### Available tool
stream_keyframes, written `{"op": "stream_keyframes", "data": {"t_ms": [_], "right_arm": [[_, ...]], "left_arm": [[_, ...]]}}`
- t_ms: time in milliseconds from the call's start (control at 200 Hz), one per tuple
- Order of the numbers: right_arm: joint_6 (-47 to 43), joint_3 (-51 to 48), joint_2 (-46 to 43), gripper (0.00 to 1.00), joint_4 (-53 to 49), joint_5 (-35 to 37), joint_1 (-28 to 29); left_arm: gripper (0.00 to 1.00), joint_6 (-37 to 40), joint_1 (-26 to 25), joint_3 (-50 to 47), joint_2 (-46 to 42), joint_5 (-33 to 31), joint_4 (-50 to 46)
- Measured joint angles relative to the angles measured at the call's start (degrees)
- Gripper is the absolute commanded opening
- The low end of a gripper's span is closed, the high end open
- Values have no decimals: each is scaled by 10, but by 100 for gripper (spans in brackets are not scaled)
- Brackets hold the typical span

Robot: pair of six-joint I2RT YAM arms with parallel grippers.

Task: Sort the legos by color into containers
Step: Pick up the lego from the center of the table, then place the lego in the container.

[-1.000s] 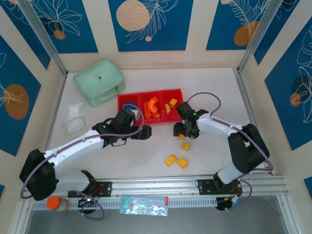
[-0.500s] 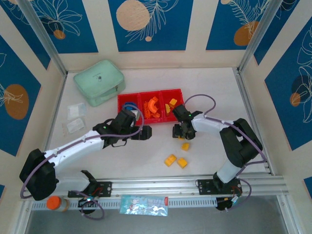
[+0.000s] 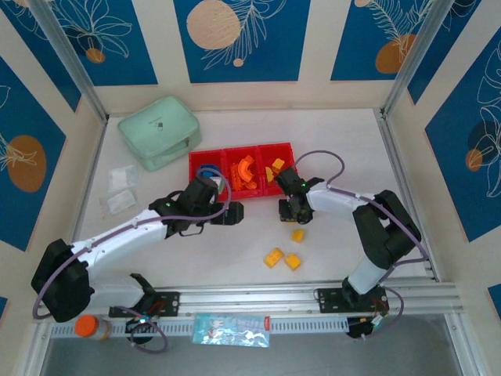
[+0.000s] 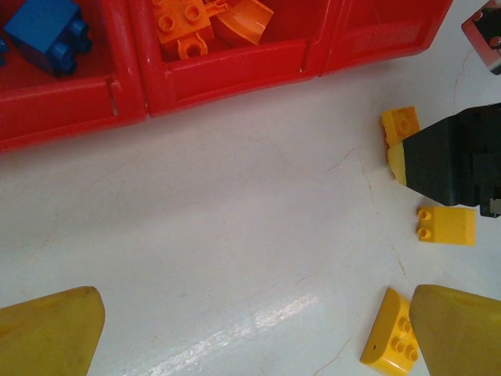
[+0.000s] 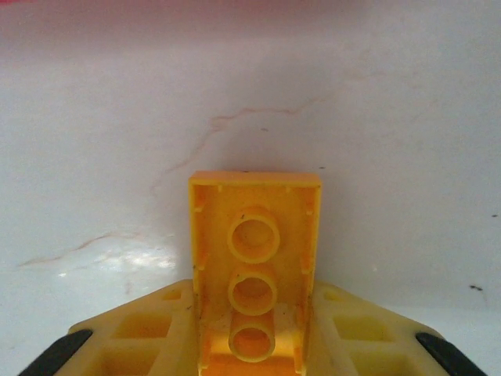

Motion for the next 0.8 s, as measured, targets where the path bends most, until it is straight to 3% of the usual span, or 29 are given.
{"op": "stream_keyframes", "data": {"t_ms": [365, 630, 800], "right_arm": [[-49, 140, -23, 29, -26, -2, -22], [-79, 292, 102, 31, -34, -5, -65], [-91, 355, 176, 42, -43, -4, -85]], "left_arm": [[99, 12, 0, 59, 17, -22, -12], [99, 17, 1, 105, 51, -39, -24], [99, 26, 7, 118, 58, -43, -28]]}}
